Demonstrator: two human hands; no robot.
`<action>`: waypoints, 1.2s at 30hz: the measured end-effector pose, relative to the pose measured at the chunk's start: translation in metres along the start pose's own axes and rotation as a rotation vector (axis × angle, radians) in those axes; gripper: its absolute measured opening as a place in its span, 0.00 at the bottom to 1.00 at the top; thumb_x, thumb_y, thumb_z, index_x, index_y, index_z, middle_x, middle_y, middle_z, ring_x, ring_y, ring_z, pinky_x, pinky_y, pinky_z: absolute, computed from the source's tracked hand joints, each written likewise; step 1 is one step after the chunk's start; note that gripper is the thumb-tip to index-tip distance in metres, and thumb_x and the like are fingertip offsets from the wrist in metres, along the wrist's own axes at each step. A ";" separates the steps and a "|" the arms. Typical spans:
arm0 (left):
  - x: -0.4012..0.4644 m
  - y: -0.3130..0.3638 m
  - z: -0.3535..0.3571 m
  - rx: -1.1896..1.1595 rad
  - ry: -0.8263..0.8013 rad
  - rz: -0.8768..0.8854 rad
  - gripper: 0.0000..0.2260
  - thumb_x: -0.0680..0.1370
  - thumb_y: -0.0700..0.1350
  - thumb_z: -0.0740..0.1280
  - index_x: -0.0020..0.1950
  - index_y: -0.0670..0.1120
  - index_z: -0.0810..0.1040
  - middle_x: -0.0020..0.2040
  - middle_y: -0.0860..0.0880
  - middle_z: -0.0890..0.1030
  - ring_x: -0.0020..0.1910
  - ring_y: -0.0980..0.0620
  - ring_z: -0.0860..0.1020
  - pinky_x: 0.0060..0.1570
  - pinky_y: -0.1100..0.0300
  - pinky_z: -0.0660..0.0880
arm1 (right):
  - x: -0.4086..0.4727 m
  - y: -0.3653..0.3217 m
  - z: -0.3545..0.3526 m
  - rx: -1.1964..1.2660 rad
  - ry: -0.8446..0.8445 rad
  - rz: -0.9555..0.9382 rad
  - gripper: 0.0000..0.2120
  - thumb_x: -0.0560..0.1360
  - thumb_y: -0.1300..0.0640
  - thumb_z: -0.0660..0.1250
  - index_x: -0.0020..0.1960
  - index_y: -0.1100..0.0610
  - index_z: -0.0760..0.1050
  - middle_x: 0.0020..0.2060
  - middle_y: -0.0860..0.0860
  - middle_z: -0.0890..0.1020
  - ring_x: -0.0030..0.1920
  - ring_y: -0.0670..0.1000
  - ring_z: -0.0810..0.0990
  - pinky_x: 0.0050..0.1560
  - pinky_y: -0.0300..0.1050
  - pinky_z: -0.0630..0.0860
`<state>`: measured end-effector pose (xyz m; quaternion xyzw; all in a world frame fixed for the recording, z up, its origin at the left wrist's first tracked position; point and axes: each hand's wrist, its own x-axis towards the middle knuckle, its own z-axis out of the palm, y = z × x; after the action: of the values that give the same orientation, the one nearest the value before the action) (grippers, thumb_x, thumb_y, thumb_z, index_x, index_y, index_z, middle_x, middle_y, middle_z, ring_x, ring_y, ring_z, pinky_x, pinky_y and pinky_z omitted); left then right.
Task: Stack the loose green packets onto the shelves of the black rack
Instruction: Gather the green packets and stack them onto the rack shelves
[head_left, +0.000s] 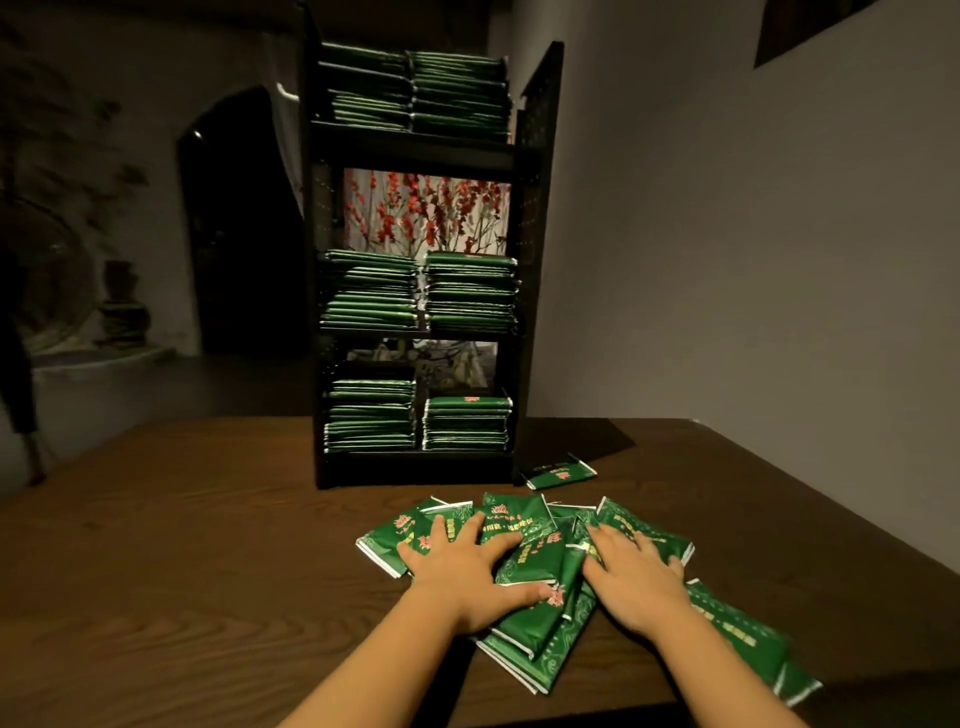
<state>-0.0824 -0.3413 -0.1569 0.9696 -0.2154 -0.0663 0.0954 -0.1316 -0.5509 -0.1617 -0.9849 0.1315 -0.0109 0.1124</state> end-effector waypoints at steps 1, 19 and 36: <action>-0.009 -0.012 -0.002 -0.007 0.007 -0.019 0.40 0.64 0.83 0.51 0.75 0.73 0.52 0.82 0.55 0.46 0.79 0.37 0.42 0.67 0.22 0.42 | -0.002 -0.013 0.002 -0.001 -0.004 -0.024 0.27 0.81 0.41 0.47 0.79 0.41 0.49 0.79 0.43 0.51 0.79 0.55 0.48 0.74 0.67 0.48; -0.058 -0.135 -0.015 -0.125 0.259 -0.072 0.47 0.57 0.85 0.42 0.74 0.71 0.58 0.80 0.62 0.52 0.80 0.45 0.46 0.70 0.25 0.44 | 0.026 -0.136 0.028 0.568 0.125 -0.323 0.18 0.82 0.47 0.58 0.68 0.53 0.72 0.66 0.50 0.75 0.66 0.51 0.72 0.63 0.46 0.69; -0.010 -0.070 -0.032 -0.175 0.307 0.148 0.22 0.80 0.64 0.57 0.73 0.61 0.65 0.74 0.60 0.67 0.77 0.57 0.58 0.76 0.36 0.47 | 0.100 -0.037 0.004 0.144 0.100 -0.052 0.19 0.79 0.53 0.61 0.69 0.54 0.69 0.68 0.53 0.73 0.68 0.56 0.71 0.68 0.54 0.69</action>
<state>-0.0580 -0.2699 -0.1396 0.9378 -0.2624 0.0709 0.2158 -0.0257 -0.5411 -0.1576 -0.9755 0.1104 -0.0724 0.1759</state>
